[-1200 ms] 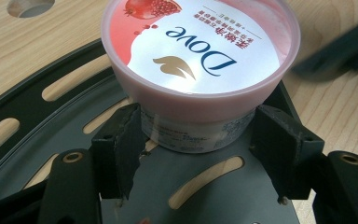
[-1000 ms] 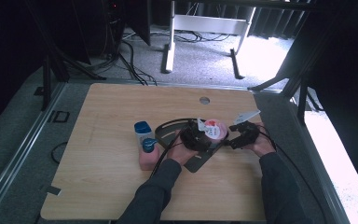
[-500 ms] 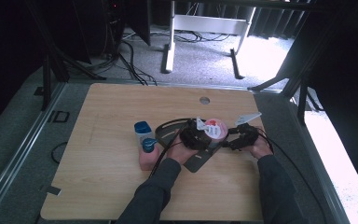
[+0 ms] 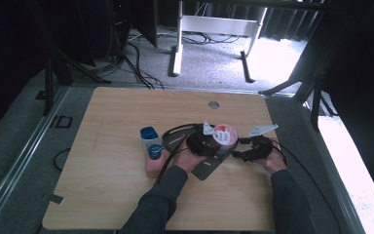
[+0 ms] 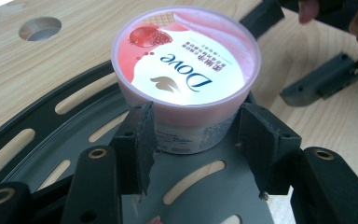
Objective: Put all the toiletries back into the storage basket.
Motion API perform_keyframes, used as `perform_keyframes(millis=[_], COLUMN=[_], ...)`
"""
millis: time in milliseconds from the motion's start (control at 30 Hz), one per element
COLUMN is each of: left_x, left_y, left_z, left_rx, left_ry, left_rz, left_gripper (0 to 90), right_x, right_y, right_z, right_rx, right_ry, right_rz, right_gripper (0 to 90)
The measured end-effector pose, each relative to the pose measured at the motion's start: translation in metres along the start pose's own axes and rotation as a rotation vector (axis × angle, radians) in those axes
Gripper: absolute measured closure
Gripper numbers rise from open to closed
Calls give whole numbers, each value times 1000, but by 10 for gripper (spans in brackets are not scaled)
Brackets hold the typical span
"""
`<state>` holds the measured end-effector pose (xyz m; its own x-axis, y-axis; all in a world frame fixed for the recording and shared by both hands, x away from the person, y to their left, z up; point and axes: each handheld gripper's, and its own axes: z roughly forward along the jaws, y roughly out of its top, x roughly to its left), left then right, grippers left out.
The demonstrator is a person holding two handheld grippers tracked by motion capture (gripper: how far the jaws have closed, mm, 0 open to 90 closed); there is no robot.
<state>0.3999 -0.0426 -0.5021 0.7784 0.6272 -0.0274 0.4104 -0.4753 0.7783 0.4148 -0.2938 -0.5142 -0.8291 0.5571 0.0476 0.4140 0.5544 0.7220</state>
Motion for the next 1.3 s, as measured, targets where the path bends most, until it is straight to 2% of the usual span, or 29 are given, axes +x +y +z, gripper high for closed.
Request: perform_keyframes(millis=[200,233,300,400,533,600,667,900,1000,1100,1300], left_x=[-1,-1,-2,-4,-5,-6,-6,-7,-6,-9,-14], left_y=[-3,-4,-6,-9,-11,-12,-15,-21,-22,-21,-20], left_z=[-7,-8,-10,-14,-16,-18,-19,-25,-31,-35,-46], left_rx=[2,9,17,15,21,21,26,43,37,49,38], left_ry=[-25,-44,-56,-67,-76,-77,-96,-84,-99,-100,-108], left_rz=[-16,-24,-17,-23,-27,-24,-24,-32,-41,-26,-15], left_gripper=[448,437,419,399,388,387,387,419,435,456,480], right_x=[16,23,30,42,52,59,63,74,76,79,79], right_y=[-8,-10,-13,-17,-21,-26,-29,-39,-43,-48,-53], right_z=[-4,-3,-2,-2,-4,-5,-3,-1,0,0,2], right_rx=[-7,2,15,45,33,24,30,26,28,15,21], right_ry=[-25,-30,-20,-40,-50,-60,-59,-70,-82,-106,-134], right_rz=[-2,-7,2,-14,-15,9,17,32,39,54,63], right_gripper=[285,285,285,285,285,293,305,315,316,317,316])
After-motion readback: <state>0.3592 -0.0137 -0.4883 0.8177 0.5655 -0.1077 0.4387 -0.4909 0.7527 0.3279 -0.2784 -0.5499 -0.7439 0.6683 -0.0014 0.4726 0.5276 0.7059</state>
